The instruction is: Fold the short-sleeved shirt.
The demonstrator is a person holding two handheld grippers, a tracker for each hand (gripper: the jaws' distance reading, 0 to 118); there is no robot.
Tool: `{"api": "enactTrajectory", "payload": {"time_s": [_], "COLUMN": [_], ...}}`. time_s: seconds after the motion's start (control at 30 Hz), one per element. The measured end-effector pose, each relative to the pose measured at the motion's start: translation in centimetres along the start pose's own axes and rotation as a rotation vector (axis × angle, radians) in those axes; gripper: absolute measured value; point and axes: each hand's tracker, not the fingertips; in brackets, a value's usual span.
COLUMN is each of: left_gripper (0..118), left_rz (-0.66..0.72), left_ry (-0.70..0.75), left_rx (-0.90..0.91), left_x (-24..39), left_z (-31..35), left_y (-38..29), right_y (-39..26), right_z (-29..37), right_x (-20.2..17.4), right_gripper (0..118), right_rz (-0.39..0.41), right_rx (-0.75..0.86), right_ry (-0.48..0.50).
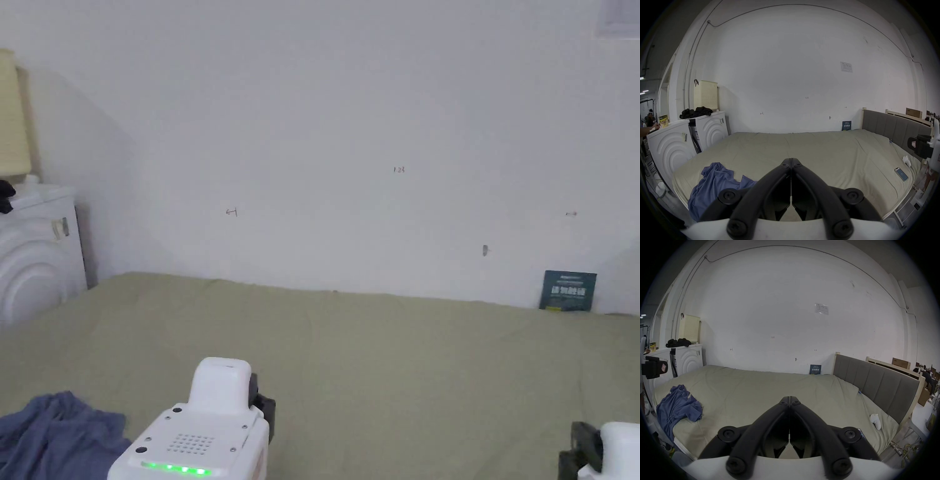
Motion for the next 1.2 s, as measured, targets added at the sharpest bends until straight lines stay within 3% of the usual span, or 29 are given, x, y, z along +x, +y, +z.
{"api": "enactTrajectory", "payload": {"time_s": [0.17,0.53,0.67,0.9,1.2], "left_gripper": [0,0,0,0,0], "left_rz": [0.000,0.070,0.089,0.119,0.146], "left_ry": [0.097,0.460,0.552,0.583,0.476], "left_rx": [-0.022,-0.073,-0.102,-0.127,-0.199], "left_x": [-4.1,-17.6,-20.8,-22.7,-23.3], "left_z": [1.0,8.6,11.6,12.5,7.7], "left_y": [-0.3,-2.0,-3.1,-4.6,-5.7], "right_y": [0.1,1.2,1.2,0.7,-0.4], "right_z": [-1.4,-2.2,-1.7,-1.3,-1.5], "right_x": [-3.0,-18.0,-21.8,-23.9,-23.5], "right_gripper": [0,0,0,0,0], "right_rz": [0.003,0.040,0.054,0.092,0.093], "right_rx": [-0.028,-0.011,-0.008,-0.029,-0.075], "right_ry": [0.090,0.465,0.547,0.582,0.579]}}
